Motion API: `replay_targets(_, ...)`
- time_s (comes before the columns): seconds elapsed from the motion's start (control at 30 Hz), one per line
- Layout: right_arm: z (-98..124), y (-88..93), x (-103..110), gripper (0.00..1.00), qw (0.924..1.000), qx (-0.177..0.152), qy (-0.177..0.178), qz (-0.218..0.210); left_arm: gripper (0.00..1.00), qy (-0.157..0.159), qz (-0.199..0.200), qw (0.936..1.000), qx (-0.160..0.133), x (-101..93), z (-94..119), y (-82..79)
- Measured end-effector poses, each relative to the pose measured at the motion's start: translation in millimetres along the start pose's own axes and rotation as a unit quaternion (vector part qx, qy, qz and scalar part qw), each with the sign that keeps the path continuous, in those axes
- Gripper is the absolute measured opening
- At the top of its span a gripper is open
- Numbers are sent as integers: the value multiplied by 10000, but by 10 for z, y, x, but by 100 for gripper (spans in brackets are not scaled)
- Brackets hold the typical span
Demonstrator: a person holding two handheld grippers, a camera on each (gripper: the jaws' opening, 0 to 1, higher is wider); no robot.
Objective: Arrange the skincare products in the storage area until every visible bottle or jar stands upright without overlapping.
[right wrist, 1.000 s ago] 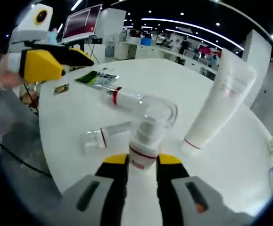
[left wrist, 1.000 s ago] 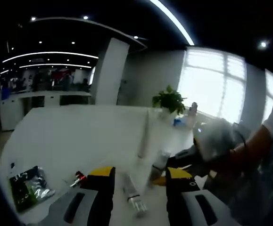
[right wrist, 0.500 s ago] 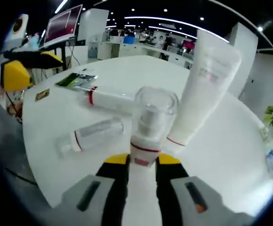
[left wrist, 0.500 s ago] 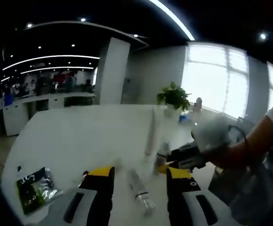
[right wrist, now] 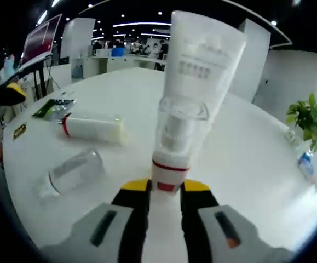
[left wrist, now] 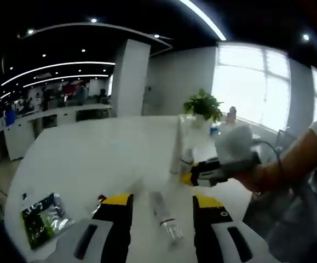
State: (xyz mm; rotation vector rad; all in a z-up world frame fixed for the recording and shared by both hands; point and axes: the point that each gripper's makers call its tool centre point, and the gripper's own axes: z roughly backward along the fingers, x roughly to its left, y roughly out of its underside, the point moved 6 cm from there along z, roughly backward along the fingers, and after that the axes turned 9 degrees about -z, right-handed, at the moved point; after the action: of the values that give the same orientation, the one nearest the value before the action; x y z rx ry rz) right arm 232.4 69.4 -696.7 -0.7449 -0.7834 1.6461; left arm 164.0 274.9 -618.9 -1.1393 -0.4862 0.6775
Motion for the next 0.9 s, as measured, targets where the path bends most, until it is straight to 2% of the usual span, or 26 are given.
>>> replay_targets(0.27, -10, 37, 2, 22, 9999, 100, 29, -22, 45, 28, -6, 10000, 61, 0, -11, 16)
replay_targets(0.4, -40, 177, 15, 22, 9981, 571, -135, -170, 45, 50, -27, 9999, 95, -11, -15, 25)
replay_targets(0.5, -33, 157, 30, 22, 9988, 456, -167, -58, 45, 52, -38, 9999, 106, -12, -15, 29)
replay_targets(0.63, -28, 153, 70, 23, 9983, 517, -259, -49, 45, 52, -53, 9999, 117, -11, -17, 31)
replay_targets(0.77, 22, 214, 108, 27, 9955, 843, -407, -158, 45, 14, -32, 9999, 127, 8, -10, 36)
replay_targets(0.8, 54, 224, 138, 28, 9925, 1079, -546, -160, 45, 7, -26, 9999, 131, 11, -9, 37)
replay_targets(0.9, 169, 139, 114, 28, 9934, 935, -651, -144, 45, -14, -11, 9999, 171, 17, -12, 47)
